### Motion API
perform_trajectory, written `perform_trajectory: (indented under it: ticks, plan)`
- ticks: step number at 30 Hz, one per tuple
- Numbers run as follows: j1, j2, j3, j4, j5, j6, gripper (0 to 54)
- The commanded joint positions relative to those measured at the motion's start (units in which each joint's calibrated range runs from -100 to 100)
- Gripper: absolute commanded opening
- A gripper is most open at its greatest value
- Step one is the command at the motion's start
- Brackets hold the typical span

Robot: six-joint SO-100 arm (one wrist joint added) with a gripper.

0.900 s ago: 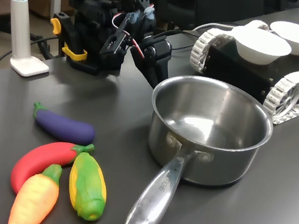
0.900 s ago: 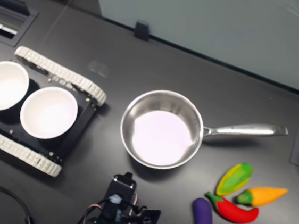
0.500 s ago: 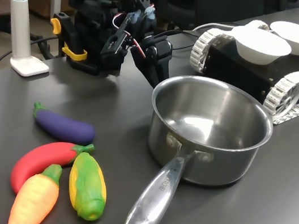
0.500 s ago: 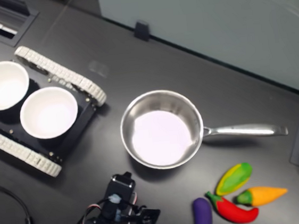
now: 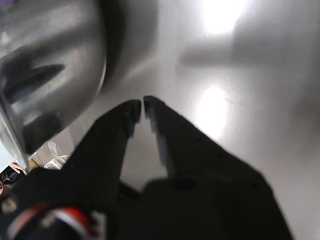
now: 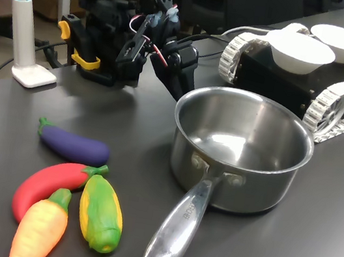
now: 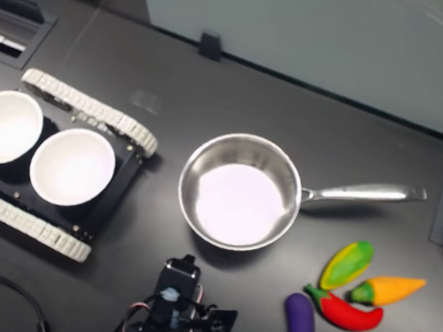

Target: Pick up the chilli and place them in the pan

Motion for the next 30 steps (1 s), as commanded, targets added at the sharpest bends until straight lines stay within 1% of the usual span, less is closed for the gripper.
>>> perform_trajectory:
  ticks: [1, 13, 15, 21, 25, 30]
  plan:
    - [-0.8, -0.7, -1.3, -2.2, 0.4, -0.1, 0.0]
    - [-2.4, -0.7, -1.8, -1.7, 1.5, 0.0, 0.0]
    - [-0.4, -0.7, -2.7, -1.1, 1.3, -0.1, 0.0]
    - [0.2, -0.7, -3.1, -0.5, 1.3, -0.1, 0.0]
    - [2.5, -0.7, -4.8, 1.9, 1.1, 0.0, 0.0]
    - [5.9, -0.7, -8.2, 6.1, 1.6, 0.0, 0.0]
